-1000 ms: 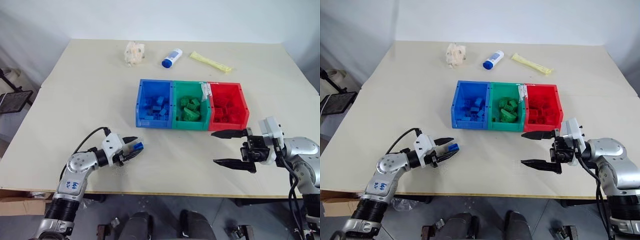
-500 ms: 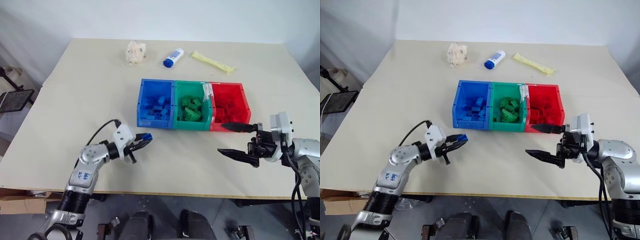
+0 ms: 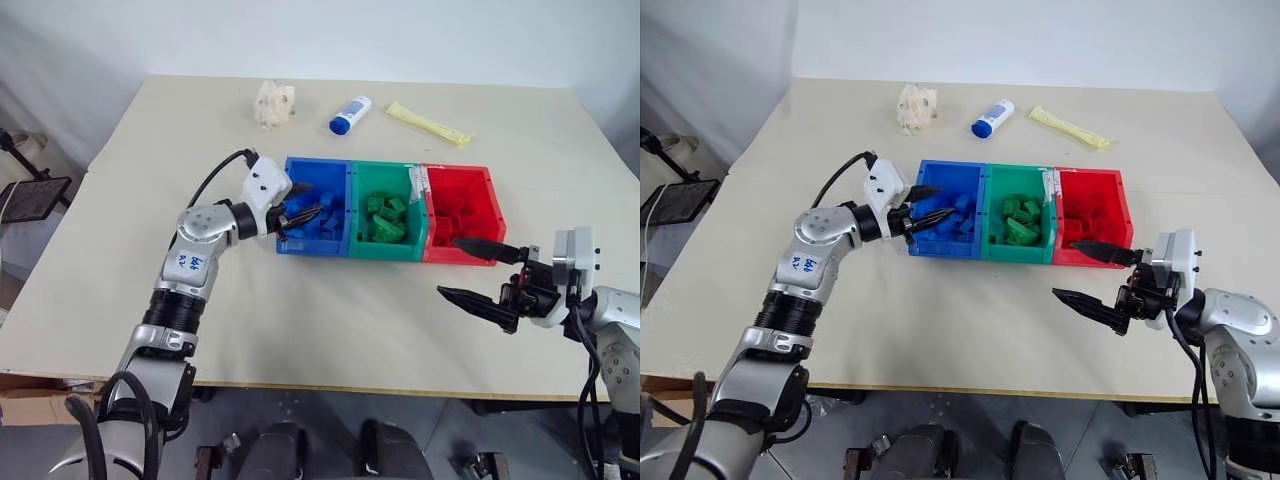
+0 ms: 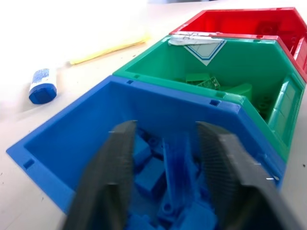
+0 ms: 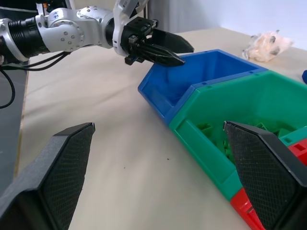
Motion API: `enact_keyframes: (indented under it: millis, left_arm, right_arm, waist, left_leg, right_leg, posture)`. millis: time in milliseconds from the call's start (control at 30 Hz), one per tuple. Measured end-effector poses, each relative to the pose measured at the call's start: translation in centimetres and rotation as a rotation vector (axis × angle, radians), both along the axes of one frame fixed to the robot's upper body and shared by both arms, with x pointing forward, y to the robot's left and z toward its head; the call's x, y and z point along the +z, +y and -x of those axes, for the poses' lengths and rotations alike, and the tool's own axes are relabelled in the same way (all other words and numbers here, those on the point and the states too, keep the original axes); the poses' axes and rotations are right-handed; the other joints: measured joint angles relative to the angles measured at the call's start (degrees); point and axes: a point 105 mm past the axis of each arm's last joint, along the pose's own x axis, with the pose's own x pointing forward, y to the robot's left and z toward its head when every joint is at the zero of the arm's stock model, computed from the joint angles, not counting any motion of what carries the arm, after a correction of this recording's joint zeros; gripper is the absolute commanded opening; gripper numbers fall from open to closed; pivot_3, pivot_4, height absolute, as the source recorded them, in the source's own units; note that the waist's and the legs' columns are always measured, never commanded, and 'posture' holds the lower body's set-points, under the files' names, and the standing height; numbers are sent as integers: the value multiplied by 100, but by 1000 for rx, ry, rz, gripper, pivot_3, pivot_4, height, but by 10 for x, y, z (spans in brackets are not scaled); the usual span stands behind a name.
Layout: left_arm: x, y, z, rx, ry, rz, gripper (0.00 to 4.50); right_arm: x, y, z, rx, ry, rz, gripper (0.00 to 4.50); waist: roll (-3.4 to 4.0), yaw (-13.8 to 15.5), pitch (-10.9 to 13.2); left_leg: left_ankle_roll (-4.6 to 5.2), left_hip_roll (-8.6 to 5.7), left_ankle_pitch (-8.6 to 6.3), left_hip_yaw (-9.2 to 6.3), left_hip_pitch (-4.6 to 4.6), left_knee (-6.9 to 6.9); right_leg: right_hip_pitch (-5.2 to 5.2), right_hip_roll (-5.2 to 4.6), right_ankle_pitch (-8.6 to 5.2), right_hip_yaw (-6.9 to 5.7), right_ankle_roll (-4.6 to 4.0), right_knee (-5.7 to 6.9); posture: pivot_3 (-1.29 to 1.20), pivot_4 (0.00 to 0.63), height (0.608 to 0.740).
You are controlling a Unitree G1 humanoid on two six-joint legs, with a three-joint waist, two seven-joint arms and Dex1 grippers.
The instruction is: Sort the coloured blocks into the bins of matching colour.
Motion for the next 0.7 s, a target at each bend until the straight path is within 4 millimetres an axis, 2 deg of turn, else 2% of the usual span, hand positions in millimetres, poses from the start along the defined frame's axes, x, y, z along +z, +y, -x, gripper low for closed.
enact_keyframes:
  millis: [133,167,300,400,500,600,700]
  left_arm:
    - [4,-2,1,-51,16,3,4344]
    - [7,-2,2,-64,9,6,4472]
    - [11,4,6,-105,-2,6,4472]
    - [8,12,14,-151,57,42,4472]
    - [-3,40,29,-159,119,57,4472]
    - [-26,80,46,-106,208,18,4472]
    - [-27,95,55,-88,220,29,4472]
  right_arm:
    - [0,-2,0,-15,-2,-1,4500]
    - [1,-2,0,-13,-3,0,4500]
    - [2,-5,0,-6,-2,18,4500]
    - [5,-11,-6,-3,-4,45,4500]
    - [3,-27,-13,-25,14,103,4500]
    - [-3,-47,-17,-59,61,143,4500]
    - [-5,-54,-21,-52,76,158,4500]
  waist:
    - [-5,5,3]
    - [-5,2,3]
    - [-5,-9,3]
    - [-5,-20,3]
    - [-5,-88,3]
    - [-5,-163,3]
    - [-5,-132,3]
  left_leg:
    - [1,0,1,-1,-1,1]
    - [1,0,1,0,-1,1]
    - [1,2,1,-1,0,1]
    - [2,0,1,1,-1,2]
    - [2,3,1,-3,0,-2]
    - [2,7,1,-6,2,-7]
    - [6,2,3,-12,0,4]
  right_leg:
    - [0,0,0,-1,0,0]
    - [0,0,0,0,0,0]
    - [0,1,0,-1,0,0]
    - [0,-1,0,2,0,0]
    - [-1,-2,0,2,0,0]
    - [-1,-2,0,12,-1,-1]
    - [5,-14,0,36,-1,-1]
  posture:
    - [0,150,740]
    - [0,150,740]
    - [0,150,740]
    - [0,150,740]
    - [0,150,740]
    - [0,150,740]
    - [0,150,740]
